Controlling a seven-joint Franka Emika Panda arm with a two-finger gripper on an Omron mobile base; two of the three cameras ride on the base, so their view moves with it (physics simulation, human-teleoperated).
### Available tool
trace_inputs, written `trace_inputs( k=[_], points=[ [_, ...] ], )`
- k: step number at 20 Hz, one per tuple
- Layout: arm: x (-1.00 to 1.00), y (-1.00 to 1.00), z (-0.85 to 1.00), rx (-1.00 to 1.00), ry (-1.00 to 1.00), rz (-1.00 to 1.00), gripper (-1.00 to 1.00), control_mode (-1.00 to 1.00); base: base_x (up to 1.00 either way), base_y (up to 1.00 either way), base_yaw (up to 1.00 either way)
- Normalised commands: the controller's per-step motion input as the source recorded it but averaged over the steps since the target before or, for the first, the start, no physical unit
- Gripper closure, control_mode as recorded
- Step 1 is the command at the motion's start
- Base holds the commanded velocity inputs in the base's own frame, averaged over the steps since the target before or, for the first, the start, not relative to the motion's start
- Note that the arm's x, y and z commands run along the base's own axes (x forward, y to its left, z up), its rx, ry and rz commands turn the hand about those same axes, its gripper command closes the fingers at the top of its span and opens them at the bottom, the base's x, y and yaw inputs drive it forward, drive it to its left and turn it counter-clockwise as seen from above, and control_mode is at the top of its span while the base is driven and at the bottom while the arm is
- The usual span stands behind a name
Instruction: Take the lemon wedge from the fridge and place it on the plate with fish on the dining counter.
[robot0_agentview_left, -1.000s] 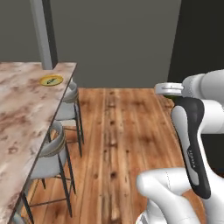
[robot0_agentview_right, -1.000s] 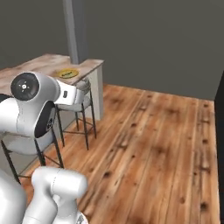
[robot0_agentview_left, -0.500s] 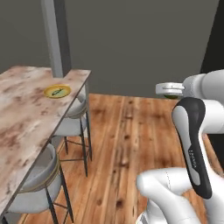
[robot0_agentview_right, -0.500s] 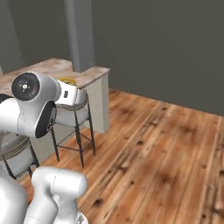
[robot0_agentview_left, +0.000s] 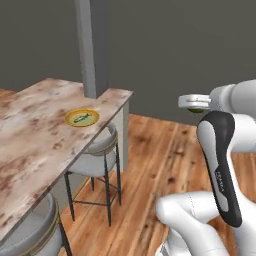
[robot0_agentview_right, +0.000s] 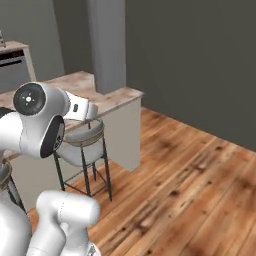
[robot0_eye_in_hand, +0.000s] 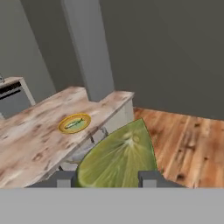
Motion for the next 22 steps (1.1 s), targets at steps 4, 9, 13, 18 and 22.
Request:
trace_inputs(
  k=[4,9,13,18,22],
  points=[
    [0.0,0.0,0.0,0.0,0.0,0.0,1.0,1.0,1.0,-0.06,0.44],
    [0.0,0.0,0.0,0.0,0.0,0.0,1.0,1.0,1.0,0.0,0.41],
    [0.0,0.0,0.0,0.0,0.0,0.0,1.0,1.0,1.0,0.02,0.34],
    [0.0,0.0,0.0,0.0,0.0,0.0,1.0,1.0,0.97,0.01,0.14],
    [0.0,0.0,0.0,0.0,0.0,0.0,1.0,1.0,0.93,0.01,0.0]
  ],
)
